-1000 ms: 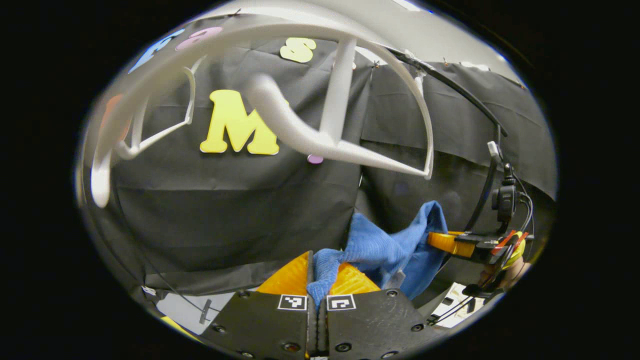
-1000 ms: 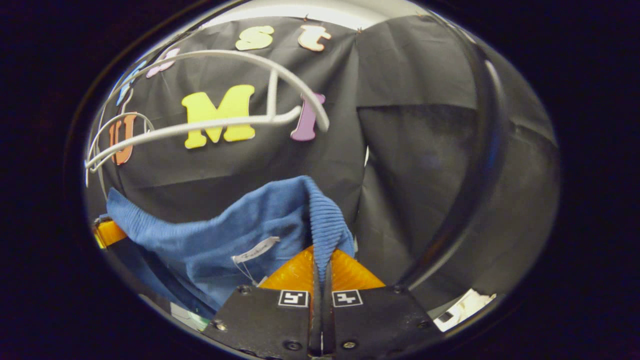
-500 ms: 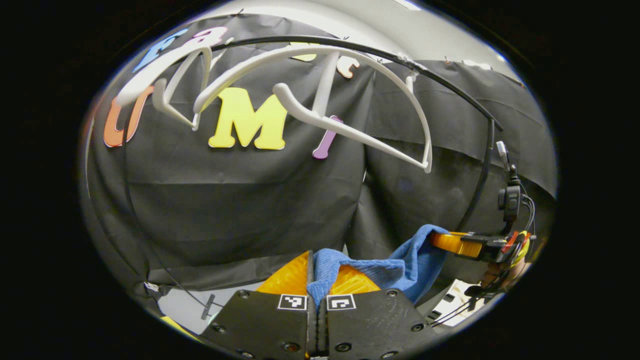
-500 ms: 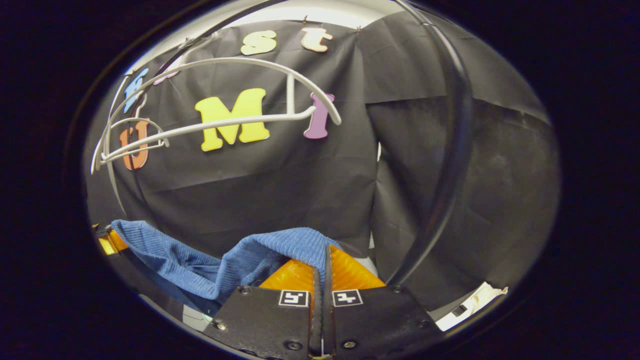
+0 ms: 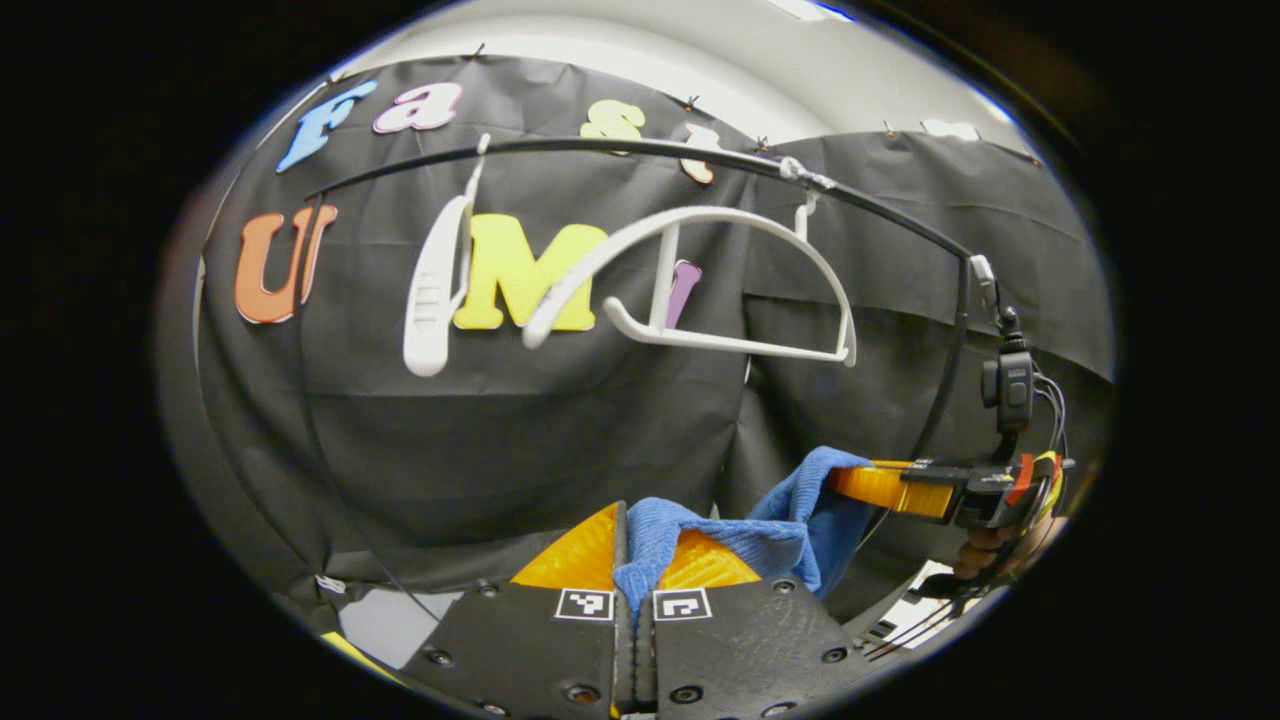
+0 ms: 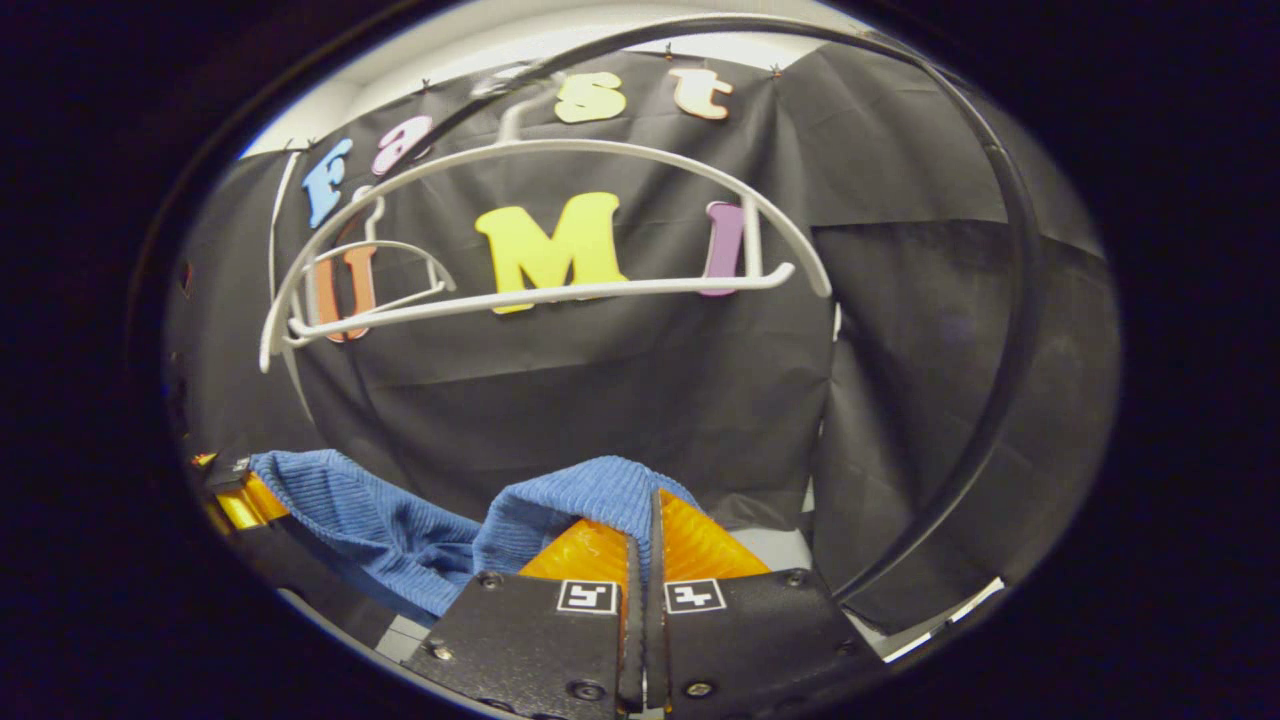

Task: Grasp the clothes on the hanger with both hands and then place them into the laundry hamper below.

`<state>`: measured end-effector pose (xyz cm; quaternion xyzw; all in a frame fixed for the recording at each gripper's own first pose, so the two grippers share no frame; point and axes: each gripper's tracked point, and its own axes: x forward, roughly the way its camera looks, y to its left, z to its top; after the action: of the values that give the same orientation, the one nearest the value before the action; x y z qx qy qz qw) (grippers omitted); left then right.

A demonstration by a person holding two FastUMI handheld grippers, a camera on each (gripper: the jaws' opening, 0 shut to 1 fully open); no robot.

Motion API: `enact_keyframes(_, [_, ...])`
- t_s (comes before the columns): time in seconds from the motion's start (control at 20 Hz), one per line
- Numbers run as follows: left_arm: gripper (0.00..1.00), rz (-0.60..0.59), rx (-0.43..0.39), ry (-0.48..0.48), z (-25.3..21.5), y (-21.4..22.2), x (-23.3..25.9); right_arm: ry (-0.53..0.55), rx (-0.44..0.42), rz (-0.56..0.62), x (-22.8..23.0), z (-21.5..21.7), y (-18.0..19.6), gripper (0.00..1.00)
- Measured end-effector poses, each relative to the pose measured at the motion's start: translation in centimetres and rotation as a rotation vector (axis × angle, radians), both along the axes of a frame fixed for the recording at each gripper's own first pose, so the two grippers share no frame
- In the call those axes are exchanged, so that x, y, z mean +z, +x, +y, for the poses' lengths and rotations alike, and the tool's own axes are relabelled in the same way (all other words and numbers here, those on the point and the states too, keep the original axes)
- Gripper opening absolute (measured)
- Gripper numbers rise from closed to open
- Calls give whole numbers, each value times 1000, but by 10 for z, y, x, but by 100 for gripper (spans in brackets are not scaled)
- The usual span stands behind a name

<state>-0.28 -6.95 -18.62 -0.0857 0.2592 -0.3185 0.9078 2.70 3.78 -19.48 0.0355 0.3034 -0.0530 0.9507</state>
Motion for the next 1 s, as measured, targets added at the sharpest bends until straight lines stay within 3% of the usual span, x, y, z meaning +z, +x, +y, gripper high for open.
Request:
enact_keyframes(0.55, [6, -119, 134, 42, 62, 14, 58, 114, 247, -58, 39, 116, 18, 4])
enact_keyframes(0.65, [1, -142, 142, 57, 70, 13, 65, 127, 284, -73, 47, 137, 16, 4])
enact_keyframes(1.0, [1, -193, 179, 64, 96, 19, 89, 168, 390, -133, 77, 191, 29, 5])
